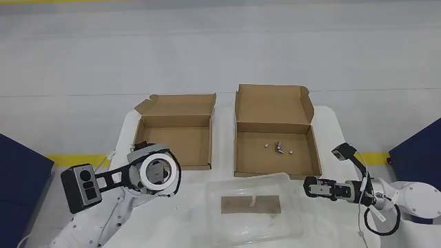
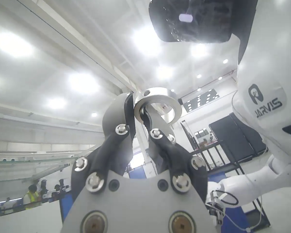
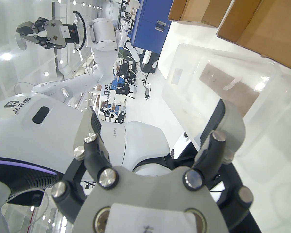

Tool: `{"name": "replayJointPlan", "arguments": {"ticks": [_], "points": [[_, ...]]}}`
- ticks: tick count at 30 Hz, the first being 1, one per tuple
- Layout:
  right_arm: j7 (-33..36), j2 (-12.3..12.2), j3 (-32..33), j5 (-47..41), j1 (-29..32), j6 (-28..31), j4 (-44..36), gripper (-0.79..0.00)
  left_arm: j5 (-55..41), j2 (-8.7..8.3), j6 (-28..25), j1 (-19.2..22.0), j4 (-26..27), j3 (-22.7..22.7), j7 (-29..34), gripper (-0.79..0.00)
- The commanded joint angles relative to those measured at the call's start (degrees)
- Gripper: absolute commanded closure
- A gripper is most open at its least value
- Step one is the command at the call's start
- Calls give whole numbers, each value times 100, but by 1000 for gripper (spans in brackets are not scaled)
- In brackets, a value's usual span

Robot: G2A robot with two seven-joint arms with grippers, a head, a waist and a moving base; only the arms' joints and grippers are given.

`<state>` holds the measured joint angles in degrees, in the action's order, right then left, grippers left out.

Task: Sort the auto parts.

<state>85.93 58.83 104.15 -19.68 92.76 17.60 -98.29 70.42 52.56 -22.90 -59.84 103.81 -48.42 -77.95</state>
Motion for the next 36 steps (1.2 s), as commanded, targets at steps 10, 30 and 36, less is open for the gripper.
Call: {"name": "replayJointPlan", "arguments": {"ticks": [10,30,36], "points": [[0,0,0,-1,0,0,0,-785,-199,158,-261,-62,140,-125,49,0],[0,0,0,-1,0,0,0,-785,-417,315,-401,-83,131,-205,136,0],[0,0,0,-1,0,0,0,-785,-439,326,-374,-142,224,-237,420,0]]}}
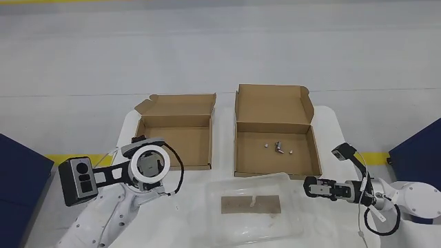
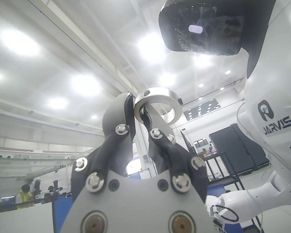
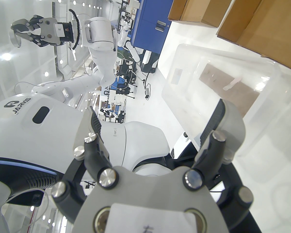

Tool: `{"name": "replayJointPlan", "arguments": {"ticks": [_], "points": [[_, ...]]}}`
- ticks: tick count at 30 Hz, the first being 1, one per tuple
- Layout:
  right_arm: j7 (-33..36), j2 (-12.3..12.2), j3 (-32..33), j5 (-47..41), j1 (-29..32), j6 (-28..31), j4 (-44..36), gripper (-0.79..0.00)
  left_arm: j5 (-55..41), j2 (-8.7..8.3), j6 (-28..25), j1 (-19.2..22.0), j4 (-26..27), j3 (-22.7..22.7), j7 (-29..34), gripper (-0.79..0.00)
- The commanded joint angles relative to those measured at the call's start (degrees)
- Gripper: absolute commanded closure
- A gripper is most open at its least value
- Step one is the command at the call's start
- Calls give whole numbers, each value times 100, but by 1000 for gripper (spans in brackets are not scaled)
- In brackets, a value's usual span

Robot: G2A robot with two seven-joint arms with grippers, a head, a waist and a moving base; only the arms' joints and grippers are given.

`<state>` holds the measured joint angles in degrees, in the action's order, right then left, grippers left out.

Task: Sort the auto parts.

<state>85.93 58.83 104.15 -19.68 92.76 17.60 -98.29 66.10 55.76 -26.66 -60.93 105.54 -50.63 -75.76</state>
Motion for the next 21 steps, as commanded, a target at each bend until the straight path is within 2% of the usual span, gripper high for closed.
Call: {"name": "replayJointPlan", "arguments": {"ticks": [1,10,17,21], "points": [[0,0,0,-1,0,0,0,-785,19,13,-13,-47,83,-41,277,0],[0,0,0,-1,0,0,0,-785,511,53,-48,-201,-373,-237,898,0],[0,0,0,-1,0,0,0,-785,1282,15,-155,-354,-881,-428,1508,0],[0,0,0,-1,0,0,0,-785,1364,1,-273,-464,-1064,-538,1711,0]]}}
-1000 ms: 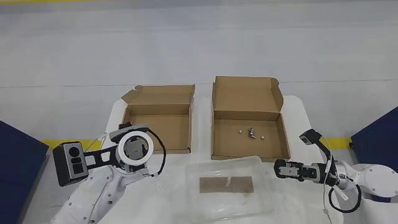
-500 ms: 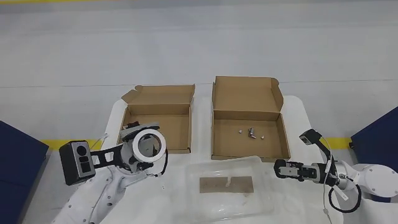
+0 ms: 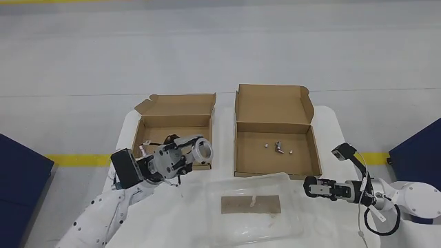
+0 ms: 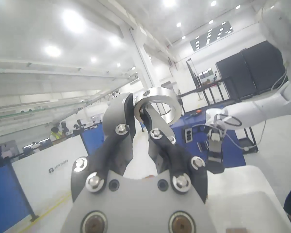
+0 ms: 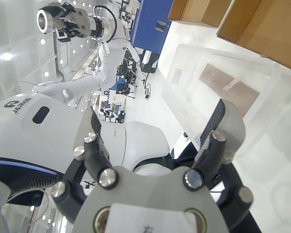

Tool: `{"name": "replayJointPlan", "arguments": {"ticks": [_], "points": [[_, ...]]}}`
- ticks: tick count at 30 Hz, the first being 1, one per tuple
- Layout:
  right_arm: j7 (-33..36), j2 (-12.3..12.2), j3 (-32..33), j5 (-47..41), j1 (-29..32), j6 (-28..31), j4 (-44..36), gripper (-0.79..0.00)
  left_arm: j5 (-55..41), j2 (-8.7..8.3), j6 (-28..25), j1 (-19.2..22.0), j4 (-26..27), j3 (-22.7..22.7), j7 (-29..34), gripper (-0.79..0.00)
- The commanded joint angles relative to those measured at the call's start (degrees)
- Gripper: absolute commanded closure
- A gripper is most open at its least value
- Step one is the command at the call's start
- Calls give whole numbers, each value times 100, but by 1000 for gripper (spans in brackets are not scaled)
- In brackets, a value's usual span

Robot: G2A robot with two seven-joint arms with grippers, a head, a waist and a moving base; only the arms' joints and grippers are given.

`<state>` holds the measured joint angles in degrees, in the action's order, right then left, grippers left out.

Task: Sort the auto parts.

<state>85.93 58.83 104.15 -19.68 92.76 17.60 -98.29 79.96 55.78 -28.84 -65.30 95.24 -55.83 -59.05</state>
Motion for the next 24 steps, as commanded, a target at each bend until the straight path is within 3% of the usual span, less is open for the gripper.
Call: {"name": "replayJointPlan", "arguments": {"ticks": [1,9,18,24], "points": [[0,0,0,-1,0,0,0,-785,-22,-1,-55,-26,-35,-18,40,0],[0,0,0,-1,0,0,0,-785,41,-3,-6,-37,-42,-31,199,0],[0,0,0,-1,0,0,0,-785,157,-60,43,-121,-119,-444,2797,0],[0,0,0,-1,0,0,0,-785,-80,-105,281,-366,15,-838,4211,0]]}}
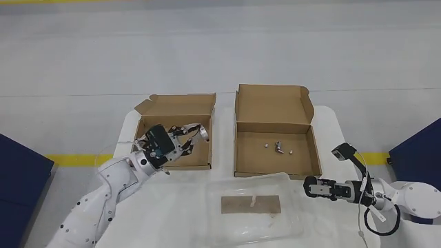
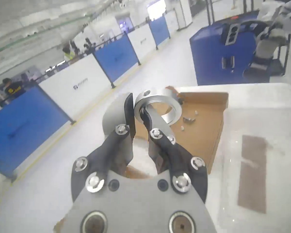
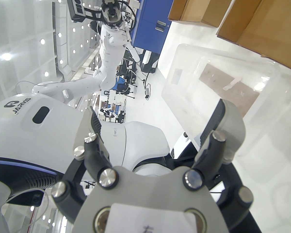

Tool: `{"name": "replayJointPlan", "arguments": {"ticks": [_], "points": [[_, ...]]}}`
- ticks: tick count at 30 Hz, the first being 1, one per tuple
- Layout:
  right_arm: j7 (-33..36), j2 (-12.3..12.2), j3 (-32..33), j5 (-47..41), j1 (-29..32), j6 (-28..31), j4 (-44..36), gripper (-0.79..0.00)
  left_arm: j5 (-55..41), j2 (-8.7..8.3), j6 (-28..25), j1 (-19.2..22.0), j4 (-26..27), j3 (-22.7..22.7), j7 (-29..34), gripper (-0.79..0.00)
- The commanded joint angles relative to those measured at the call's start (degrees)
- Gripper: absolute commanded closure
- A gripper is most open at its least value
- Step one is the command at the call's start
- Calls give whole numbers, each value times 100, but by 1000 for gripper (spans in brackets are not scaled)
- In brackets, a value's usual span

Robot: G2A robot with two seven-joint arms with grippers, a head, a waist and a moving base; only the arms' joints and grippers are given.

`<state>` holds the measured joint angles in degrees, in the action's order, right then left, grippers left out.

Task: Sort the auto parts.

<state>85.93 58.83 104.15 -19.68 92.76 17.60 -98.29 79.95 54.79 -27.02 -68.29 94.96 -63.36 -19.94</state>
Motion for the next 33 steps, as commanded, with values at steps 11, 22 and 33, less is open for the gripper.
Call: {"name": "replayJointPlan", "arguments": {"ticks": [11,22,33], "points": [[0,0,0,-1,0,0,0,-785,-168,-3,112,-50,160,-173,835,0],[0,0,0,-1,0,0,0,-785,-1272,145,983,547,246,-141,4592,0],[0,0,0,-1,0,0,0,-785,-1363,180,1143,627,128,-130,4914,0]]}}
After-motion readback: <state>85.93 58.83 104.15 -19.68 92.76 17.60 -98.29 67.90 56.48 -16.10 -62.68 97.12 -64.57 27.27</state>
